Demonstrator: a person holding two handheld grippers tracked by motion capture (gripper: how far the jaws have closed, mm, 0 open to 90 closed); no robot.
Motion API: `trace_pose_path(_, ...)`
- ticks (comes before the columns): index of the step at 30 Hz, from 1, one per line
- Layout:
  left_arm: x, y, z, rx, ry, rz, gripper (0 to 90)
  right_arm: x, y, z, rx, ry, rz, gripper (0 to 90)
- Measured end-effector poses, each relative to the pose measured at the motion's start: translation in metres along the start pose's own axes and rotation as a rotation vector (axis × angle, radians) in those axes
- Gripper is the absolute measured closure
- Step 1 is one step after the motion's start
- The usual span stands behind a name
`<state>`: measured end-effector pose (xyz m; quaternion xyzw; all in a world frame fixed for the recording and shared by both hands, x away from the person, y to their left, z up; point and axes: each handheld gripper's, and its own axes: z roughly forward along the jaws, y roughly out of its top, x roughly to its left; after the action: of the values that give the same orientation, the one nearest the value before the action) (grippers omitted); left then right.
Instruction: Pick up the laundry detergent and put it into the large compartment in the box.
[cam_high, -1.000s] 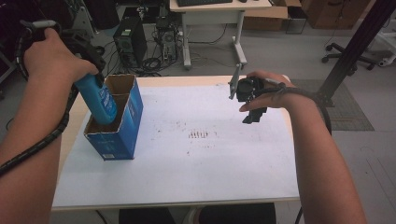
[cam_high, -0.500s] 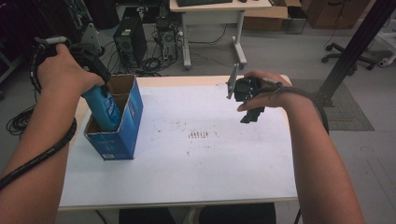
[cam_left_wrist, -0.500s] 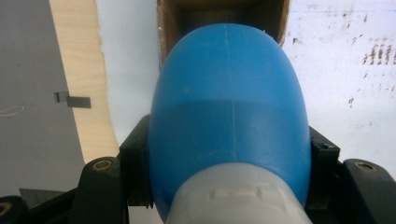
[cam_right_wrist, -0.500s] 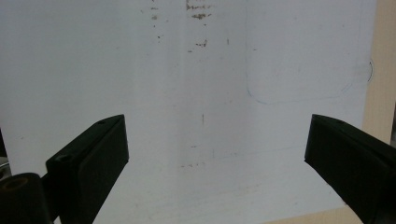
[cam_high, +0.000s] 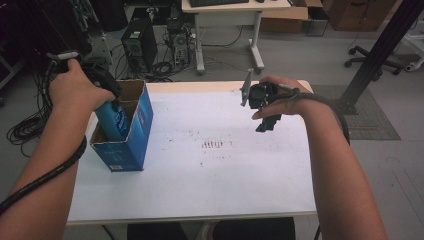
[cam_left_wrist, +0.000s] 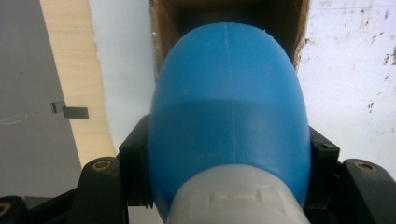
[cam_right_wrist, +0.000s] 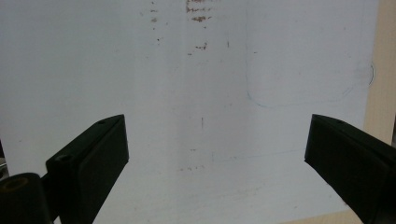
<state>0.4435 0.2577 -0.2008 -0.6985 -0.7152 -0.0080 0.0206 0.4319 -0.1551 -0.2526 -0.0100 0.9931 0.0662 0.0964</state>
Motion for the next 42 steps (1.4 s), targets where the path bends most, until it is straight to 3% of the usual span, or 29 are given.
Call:
trace_pose_path(12, -0.005, 0.001, 0.017, -0.001, 0.014, 0.020, 37.4, 0.000, 0.000, -0.001, -0.001, -0.001, -0.004, 6.0)
trace_pose_path(42, -0.002, 0.003, 0.058, 0.009, 0.010, 0.032, 37.3, 0.002, 0.003, 0.004, 0.001, 0.005, -0.004, 6.0)
